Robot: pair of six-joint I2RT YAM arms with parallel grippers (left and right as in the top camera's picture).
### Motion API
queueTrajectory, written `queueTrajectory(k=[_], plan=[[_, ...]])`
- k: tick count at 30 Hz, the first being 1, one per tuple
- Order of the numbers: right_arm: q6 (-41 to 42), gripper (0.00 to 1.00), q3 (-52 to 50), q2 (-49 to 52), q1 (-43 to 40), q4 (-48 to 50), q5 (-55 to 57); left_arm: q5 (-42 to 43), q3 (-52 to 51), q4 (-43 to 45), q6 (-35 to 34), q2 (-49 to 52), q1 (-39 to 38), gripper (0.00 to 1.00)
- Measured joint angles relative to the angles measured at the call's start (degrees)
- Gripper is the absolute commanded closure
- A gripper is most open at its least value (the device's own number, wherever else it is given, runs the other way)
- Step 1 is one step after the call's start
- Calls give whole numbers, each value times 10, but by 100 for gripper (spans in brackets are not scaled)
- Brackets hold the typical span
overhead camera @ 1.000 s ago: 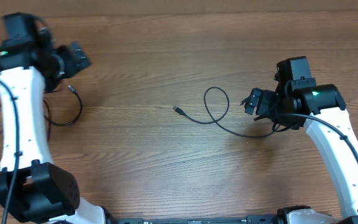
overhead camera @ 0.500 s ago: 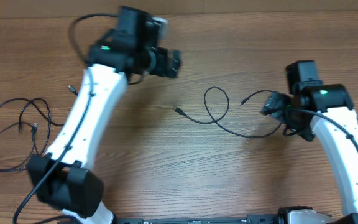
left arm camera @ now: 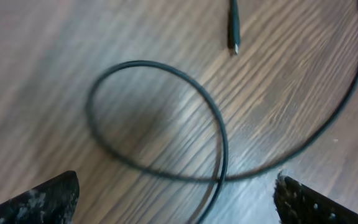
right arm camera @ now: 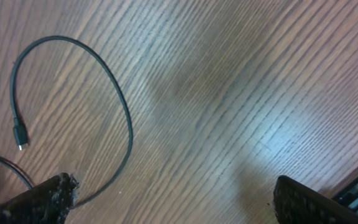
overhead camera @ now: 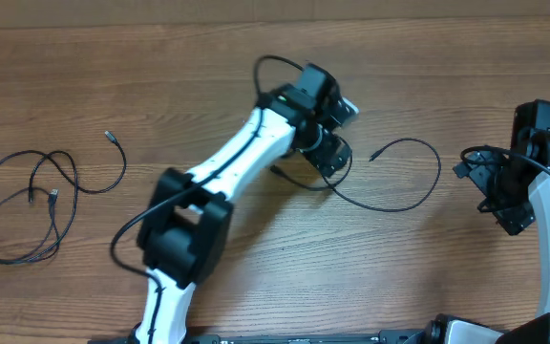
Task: Untangle cables
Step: 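Swing the left gripper rightward toward the center-right cable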
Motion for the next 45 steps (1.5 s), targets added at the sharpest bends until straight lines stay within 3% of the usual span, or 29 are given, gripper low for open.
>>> queueTrajectory(k=[6, 14, 28, 36, 42, 45], plan=[[-13, 0, 0, 0, -2, 1, -2, 1, 0, 14, 39, 45, -40, 9], [-20, 0, 0, 0, -2, 1, -2, -41, -1, 14, 89, 55, -82, 9], [-22, 0, 0, 0, -2, 1, -2, -79, -3, -10, 104, 64, -98, 31], [-29, 0, 0, 0, -2, 1, -2, -119, -16, -3, 106, 59, -122, 31], [-35, 0, 0, 0, -2, 5, -2, -136, -19, -5, 104, 56, -138, 45], [-35, 0, 0, 0, -2, 7, -2, -143, -19, -9, 105, 56, -146, 61]])
